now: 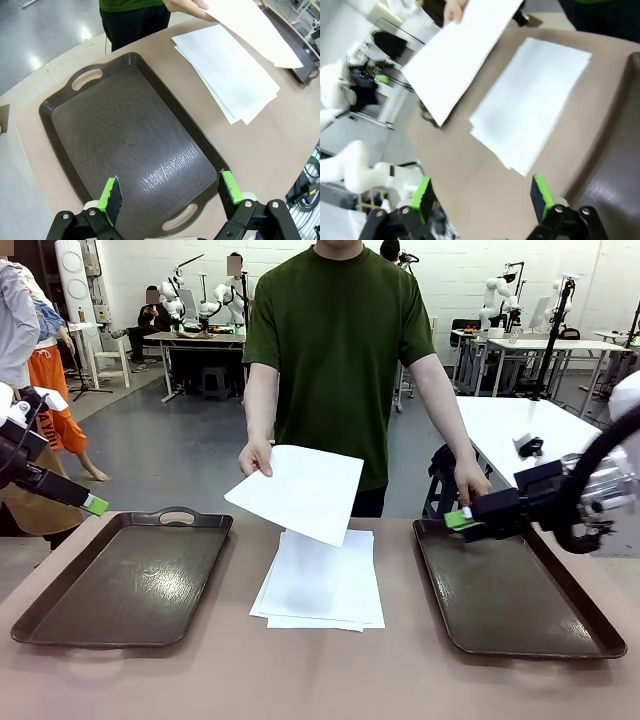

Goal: Sort the A4 documents.
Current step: Receive the A4 Paper.

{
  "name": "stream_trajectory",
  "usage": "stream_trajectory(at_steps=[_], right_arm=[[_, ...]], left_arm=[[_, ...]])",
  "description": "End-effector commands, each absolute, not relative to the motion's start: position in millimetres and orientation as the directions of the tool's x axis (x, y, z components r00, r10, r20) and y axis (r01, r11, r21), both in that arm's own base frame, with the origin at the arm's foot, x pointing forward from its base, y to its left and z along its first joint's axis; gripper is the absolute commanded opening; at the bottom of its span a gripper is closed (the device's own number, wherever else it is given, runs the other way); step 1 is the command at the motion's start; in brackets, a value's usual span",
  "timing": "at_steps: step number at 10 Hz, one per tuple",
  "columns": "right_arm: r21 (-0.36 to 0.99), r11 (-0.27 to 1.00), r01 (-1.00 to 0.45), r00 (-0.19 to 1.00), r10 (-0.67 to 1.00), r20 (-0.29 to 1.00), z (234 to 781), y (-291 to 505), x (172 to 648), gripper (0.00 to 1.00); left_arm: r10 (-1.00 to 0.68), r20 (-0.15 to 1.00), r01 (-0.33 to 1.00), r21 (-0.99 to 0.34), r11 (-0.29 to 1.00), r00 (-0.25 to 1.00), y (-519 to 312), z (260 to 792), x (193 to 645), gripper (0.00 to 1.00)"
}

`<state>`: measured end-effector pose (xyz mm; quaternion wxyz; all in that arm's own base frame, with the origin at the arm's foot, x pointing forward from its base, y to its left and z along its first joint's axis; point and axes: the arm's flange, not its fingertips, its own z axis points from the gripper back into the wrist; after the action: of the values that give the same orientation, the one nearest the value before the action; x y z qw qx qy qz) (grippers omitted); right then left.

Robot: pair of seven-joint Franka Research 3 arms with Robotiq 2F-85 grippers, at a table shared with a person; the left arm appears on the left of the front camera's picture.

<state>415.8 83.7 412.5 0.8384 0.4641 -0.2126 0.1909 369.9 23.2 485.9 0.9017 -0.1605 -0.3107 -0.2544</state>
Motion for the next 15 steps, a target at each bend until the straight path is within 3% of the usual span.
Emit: stream_trajectory(at_steps=[1, 3, 9, 15], right_arm=[[0.771, 0.451, -0.449, 0.879, 0.071, 0.471, 389, 107, 447, 1.00], [0.866, 0.377, -0.329, 0.935, 0.004, 0.353, 373, 138, 466, 1.00], [0.930, 0.270, -0.248, 0.958, -0.076, 0.278, 366, 198, 495, 1.00], [0.986, 0.140, -0.085, 0.981, -0.159, 0.107, 360, 212, 535, 1.00]], left_arm=[[-0.358, 0.650, 0.566, -0.137, 0.813, 0.671, 26, 485, 370, 1.00], [-0.358, 0.650, 0.566, -0.137, 0.813, 0.671, 26, 485, 370, 1.00], [-0.358, 0.650, 0.566, -0.137, 0.813, 0.671, 26, 485, 370, 1.00], [-0.358, 0.650, 0.566, -0.137, 0.813, 0.671, 26, 485, 370, 1.00]])
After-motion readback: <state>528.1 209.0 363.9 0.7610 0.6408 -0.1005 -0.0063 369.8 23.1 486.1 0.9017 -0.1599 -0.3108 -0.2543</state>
